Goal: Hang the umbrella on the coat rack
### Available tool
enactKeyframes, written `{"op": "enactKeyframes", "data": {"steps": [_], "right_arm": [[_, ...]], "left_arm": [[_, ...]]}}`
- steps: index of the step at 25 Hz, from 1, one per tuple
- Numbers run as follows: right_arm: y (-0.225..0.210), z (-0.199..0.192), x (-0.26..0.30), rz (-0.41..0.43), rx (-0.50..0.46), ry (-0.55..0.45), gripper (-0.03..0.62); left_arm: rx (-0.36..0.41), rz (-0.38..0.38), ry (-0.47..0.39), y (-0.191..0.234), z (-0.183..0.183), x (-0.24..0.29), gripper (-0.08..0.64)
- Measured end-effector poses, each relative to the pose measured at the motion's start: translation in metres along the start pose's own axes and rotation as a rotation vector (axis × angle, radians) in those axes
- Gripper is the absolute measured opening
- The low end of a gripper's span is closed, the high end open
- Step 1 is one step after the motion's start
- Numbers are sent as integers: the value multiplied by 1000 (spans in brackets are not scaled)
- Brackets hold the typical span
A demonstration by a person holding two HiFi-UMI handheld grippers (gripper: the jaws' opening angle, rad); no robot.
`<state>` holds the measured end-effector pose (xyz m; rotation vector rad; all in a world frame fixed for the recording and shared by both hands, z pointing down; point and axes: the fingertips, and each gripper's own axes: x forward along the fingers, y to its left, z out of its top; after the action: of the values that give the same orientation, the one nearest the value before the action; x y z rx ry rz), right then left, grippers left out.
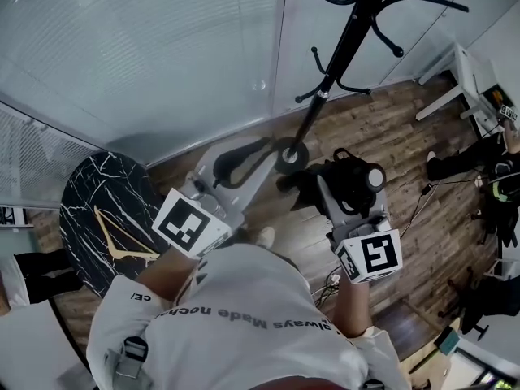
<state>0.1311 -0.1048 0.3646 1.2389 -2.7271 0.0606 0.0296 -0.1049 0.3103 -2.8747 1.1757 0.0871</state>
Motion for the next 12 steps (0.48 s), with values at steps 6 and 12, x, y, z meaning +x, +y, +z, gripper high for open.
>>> {"op": "enactKeyframes", "data": {"steps": [6,12], "right_arm": [[-8,30,61,45,-54,-16,241],[-10,82,120,28,-131,-47,241]], "left_arm": [[-1,-107,-32,39,24,35,63],[32,-240,-116,84,69,65,63]]}}
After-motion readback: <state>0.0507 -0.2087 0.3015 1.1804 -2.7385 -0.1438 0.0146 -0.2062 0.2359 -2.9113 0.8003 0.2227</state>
